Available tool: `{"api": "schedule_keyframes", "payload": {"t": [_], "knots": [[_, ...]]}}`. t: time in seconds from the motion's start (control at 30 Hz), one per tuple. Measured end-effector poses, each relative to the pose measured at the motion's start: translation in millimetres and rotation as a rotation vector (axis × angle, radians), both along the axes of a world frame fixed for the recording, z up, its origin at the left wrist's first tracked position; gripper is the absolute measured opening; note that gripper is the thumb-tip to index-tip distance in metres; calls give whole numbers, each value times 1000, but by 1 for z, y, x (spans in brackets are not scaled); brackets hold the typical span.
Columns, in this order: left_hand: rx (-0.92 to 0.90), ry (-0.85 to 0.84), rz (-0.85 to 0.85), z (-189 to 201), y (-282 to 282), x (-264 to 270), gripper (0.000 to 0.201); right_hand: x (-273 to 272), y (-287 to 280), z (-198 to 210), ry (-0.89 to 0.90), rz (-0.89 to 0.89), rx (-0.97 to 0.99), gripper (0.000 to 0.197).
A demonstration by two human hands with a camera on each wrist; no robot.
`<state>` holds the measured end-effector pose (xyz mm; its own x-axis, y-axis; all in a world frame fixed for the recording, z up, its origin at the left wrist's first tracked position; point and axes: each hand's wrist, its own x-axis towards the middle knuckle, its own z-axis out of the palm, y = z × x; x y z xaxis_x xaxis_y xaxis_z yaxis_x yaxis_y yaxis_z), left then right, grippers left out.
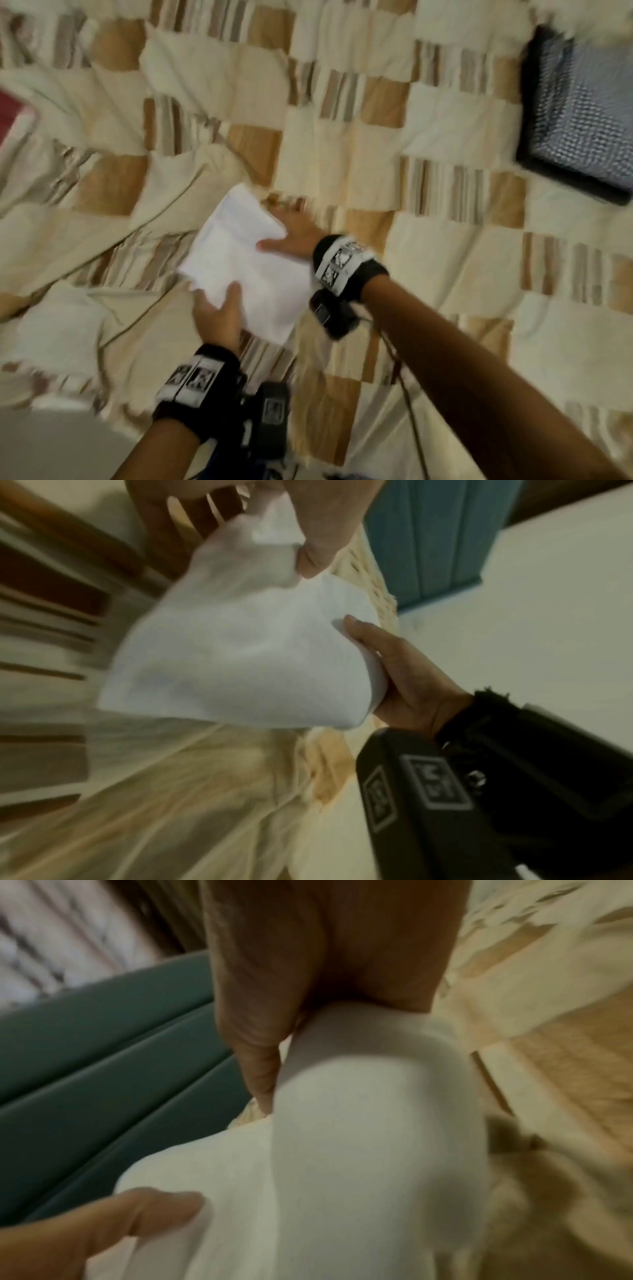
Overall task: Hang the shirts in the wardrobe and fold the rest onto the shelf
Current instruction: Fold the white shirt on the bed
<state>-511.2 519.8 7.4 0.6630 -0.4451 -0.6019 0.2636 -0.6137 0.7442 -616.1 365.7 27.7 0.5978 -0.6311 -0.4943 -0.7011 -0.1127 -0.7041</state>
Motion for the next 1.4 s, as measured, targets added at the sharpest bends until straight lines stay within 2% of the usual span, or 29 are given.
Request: {"api": "schedule_keyframes", "payload": {"t": [0.07,0.13,0.23,0.37,0.43,0.53,0.63,0.73,0.83,0.9,0.93,0.97,1.03,1.13,1.2,1.23,1.27,1.4], "knots": [[-54,-180,-151,18,-16,-20,65,-35,10,15,-95,-114,60,61],[-185,-249,-295,39,-34,-49,59,-81,14,24,-163,-241,57,58],[-318,-131,-523,51,-70,-104,59,-167,5,33,-181,-438,12,56],[-322,84,-719,56,-140,-197,58,-290,-20,48,-235,-733,-18,55],[-390,119,-850,73,-187,-248,62,-349,-46,65,-268,-851,-71,51],[-503,63,-1039,103,-271,-323,74,-430,-104,95,-275,-931,-197,48],[-620,-11,-1115,129,-348,-389,85,-499,-169,120,-304,-981,-316,48],[-685,-119,-1112,137,-399,-446,83,-551,-223,128,-202,-1037,-402,51],[-570,-189,-973,105,-431,-465,78,-588,-249,104,-33,-1119,-301,73],[-438,-195,-942,67,-438,-463,101,-608,-245,74,57,-1171,-232,87],[-349,-169,-930,47,-434,-462,117,-616,-238,57,103,-1198,-180,90],[-240,-102,-928,31,-426,-461,125,-620,-227,43,105,-1200,-133,90],[-58,-28,-954,6,-414,-463,110,-621,-211,17,-40,-1175,-133,85],[-26,-82,-973,-8,-415,-471,87,-623,-206,-1,-227,-1228,-142,69],[-32,-117,-1031,-7,-420,-475,83,-621,-208,-5,-259,-1261,-42,80],[-33,-131,-1063,-7,-421,-476,81,-618,-208,-7,-266,-1266,-26,88],[-48,-161,-1088,-7,-420,-477,78,-618,-207,-12,-256,-1270,-42,88],[-61,-188,-1129,3,-395,-471,65,-608,-184,-27,-168,-1352,-78,66]]}}
